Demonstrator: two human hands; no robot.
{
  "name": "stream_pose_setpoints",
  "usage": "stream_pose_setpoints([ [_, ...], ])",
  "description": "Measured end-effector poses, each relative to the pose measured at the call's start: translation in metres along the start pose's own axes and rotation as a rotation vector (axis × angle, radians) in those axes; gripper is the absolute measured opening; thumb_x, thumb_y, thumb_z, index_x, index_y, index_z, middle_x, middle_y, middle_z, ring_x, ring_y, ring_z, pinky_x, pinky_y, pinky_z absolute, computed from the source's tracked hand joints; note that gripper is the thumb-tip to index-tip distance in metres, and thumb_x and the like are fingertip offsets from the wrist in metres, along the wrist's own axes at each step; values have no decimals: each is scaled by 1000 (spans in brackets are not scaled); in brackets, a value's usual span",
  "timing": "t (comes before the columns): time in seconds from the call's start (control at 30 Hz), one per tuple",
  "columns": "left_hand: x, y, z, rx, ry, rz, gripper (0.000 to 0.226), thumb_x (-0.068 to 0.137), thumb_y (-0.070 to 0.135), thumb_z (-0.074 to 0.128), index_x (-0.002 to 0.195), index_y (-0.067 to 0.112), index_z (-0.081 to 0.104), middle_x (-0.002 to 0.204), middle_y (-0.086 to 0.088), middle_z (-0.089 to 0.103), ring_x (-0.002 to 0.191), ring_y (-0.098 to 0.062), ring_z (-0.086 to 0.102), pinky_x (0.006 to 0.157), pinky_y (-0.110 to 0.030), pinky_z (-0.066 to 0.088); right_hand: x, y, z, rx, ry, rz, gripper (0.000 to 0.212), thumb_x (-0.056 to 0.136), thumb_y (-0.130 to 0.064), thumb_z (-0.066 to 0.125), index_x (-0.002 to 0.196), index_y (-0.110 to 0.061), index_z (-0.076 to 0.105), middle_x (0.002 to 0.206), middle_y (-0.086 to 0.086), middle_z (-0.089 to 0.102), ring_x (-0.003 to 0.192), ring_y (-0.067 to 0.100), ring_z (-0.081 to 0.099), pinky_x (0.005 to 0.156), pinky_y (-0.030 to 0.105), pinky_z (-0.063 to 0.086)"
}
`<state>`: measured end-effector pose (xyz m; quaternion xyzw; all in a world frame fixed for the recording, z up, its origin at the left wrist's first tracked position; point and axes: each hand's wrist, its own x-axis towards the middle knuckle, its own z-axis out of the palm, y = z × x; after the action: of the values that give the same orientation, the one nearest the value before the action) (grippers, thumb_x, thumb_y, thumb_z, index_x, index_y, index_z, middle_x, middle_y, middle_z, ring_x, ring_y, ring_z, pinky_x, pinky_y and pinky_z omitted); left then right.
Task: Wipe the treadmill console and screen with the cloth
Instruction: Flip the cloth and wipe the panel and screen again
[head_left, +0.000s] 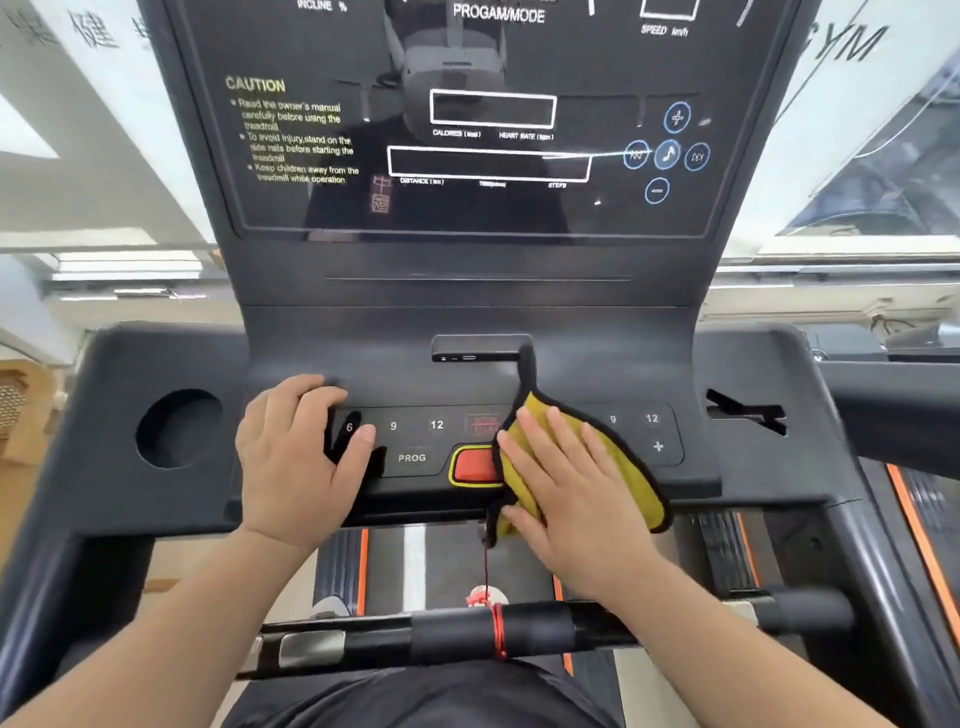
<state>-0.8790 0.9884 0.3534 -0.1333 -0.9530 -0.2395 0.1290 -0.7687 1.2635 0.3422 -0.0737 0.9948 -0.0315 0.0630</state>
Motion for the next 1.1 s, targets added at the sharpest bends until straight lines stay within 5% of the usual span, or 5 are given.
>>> stream_pose_setpoints([
  [0.27, -5, -49, -24, 55, -38, 47, 42, 87, 44, 54, 107, 10, 69, 118, -9, 64, 111, -36, 55, 99, -49, 39, 20, 17, -23, 80, -28, 610, 102, 86, -83, 2, 166, -20, 4, 172, 18, -3, 158, 38, -4, 127, 57, 3],
  [0.47, -12, -86, -38, 9, -16, 81, 34, 89, 35, 55, 94, 5, 71, 105, -10, 69, 97, -36, 62, 90, -44, 45, 70, -79, -23, 0, -102, 275, 101, 88, -80, -7, 165, -15, -2, 171, 21, -10, 157, 44, -10, 125, 62, 2],
  [0.73, -16, -103, -40, -2, -58, 81, 34, 90, 35, 54, 99, 7, 70, 105, -8, 69, 99, -34, 62, 91, -44, 44, 67, -118, -14, -63, -97, -178, 86, 96, -76, 22, 165, -25, 12, 173, 8, 4, 159, 35, 0, 127, 59, 12],
  [0.97, -10, -98, -38, -29, -35, 81, 33, 90, 34, 54, 98, 6, 69, 105, -9, 69, 97, -34, 61, 90, -43, 44, 59, -25, -22, 120, 4, 678, 111, 84, -83, 1, 164, -5, 2, 168, 31, -1, 156, 47, -2, 126, 60, 4],
  [1.1, -10, -100, -37, -30, -64, 60, 34, 90, 34, 51, 101, 6, 68, 107, -10, 68, 100, -36, 60, 88, -45, 45, 91, -12, -33, 248, 126, 709, 106, 88, -80, 6, 162, -5, -7, 169, 26, -12, 157, 42, -9, 126, 63, 3],
])
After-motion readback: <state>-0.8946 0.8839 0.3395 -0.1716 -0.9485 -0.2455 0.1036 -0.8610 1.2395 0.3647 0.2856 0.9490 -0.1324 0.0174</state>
